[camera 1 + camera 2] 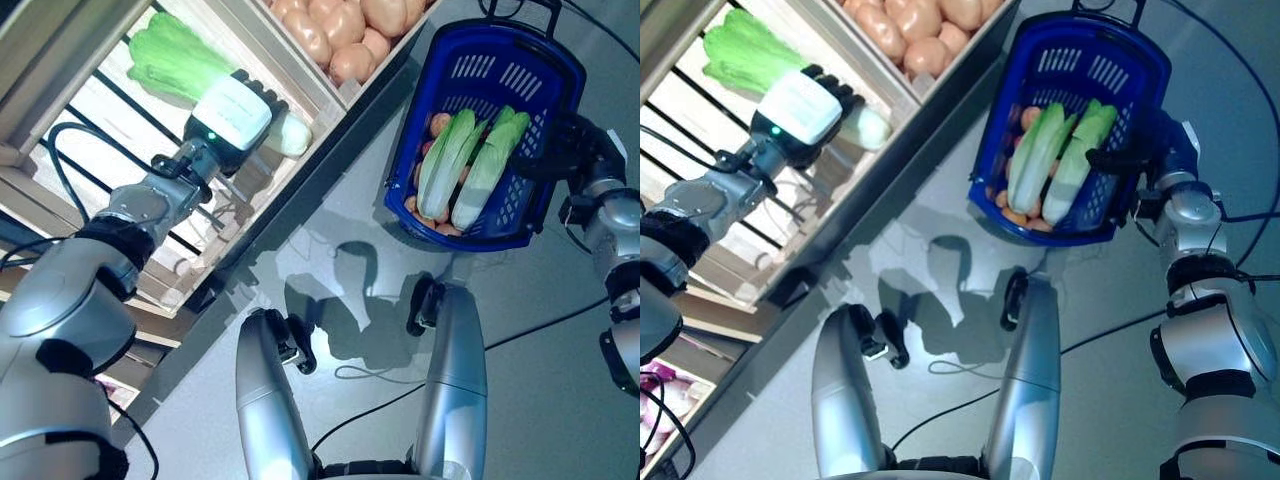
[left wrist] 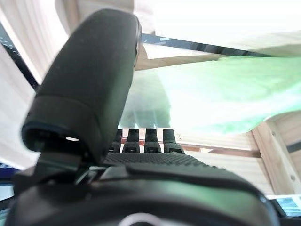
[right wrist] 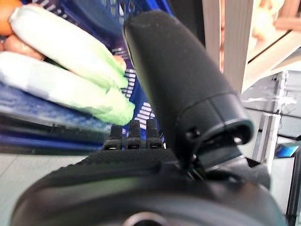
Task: Put vegetables into the basket
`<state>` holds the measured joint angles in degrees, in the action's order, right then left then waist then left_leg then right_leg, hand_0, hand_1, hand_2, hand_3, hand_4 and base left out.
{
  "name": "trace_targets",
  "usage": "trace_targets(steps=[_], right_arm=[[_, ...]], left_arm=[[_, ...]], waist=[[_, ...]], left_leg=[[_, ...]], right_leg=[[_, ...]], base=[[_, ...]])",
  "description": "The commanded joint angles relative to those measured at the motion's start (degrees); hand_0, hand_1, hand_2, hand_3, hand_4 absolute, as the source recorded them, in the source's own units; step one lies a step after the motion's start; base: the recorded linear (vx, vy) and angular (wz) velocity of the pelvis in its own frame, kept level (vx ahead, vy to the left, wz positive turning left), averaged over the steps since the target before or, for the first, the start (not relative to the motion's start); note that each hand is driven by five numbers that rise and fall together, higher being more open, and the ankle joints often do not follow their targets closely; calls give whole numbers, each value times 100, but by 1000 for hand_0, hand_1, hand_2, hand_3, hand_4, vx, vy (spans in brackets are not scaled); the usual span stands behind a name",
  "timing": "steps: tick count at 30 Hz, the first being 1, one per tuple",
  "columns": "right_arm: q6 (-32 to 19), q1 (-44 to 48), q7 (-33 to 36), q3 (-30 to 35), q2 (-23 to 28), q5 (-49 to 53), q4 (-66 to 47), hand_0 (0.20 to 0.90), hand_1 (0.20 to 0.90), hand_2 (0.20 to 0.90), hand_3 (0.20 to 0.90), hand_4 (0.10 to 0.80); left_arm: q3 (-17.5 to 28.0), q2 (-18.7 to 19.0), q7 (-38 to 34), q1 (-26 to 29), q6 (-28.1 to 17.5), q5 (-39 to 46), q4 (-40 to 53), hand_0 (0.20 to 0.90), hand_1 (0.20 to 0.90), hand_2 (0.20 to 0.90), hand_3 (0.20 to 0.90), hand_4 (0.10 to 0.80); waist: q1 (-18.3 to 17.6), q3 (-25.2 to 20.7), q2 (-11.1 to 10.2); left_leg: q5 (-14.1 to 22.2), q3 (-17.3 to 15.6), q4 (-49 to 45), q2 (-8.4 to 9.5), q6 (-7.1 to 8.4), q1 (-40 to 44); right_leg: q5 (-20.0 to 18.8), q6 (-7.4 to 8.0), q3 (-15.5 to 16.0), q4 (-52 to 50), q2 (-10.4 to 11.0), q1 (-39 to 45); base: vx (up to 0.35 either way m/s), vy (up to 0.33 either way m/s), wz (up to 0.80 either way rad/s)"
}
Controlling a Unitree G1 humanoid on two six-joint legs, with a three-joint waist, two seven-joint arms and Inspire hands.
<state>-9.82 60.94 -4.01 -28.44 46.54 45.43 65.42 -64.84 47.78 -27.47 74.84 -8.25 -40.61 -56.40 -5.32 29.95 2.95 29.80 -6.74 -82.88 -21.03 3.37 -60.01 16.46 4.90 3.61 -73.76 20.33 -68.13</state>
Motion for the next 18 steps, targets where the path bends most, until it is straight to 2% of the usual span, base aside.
trace_targets(steps=[1, 6, 13, 18], right_arm=[[-591, 448, -246, 225, 128, 350, -337, 900, 900, 900, 900, 800], [-485, 203, -217, 395, 130, 370, -1005, 900, 900, 900, 900, 800], [-284, -100, -241, 565, 178, 252, -1659, 900, 900, 900, 900, 800], [-222, -167, -244, 578, 87, 282, -1918, 900, 900, 900, 900, 800]], left_arm=[[-197, 128, 97, 565, 228, 93, -245, 900, 900, 900, 900, 800], [-239, 59, 161, 702, 332, -3, -243, 900, 900, 900, 900, 800], [-201, 109, 391, 873, 561, 371, -204, 900, 900, 900, 900, 800], [-119, 39, 442, 887, 408, 636, -264, 900, 900, 900, 900, 800]], waist=[[-19, -171, -241], [-90, -195, -319], [-134, -230, -372], [-164, -245, -371]], left_leg=[[-303, 616, 518, -275, 694, -591], [-273, 755, 281, -313, 690, -1020], [-168, 956, -210, -397, 659, -1640], [-135, 1024, -443, -391, 627, -1884]], right_leg=[[95, 624, -470, 116, 589, 275], [104, 627, -628, -145, 576, -134], [132, 576, -851, -552, 550, -752], [199, 514, -931, -820, 486, -1019]], base=[[1, -33, 0], [12, -14, -2], [15, 16, -4], [3, 3, -1]])
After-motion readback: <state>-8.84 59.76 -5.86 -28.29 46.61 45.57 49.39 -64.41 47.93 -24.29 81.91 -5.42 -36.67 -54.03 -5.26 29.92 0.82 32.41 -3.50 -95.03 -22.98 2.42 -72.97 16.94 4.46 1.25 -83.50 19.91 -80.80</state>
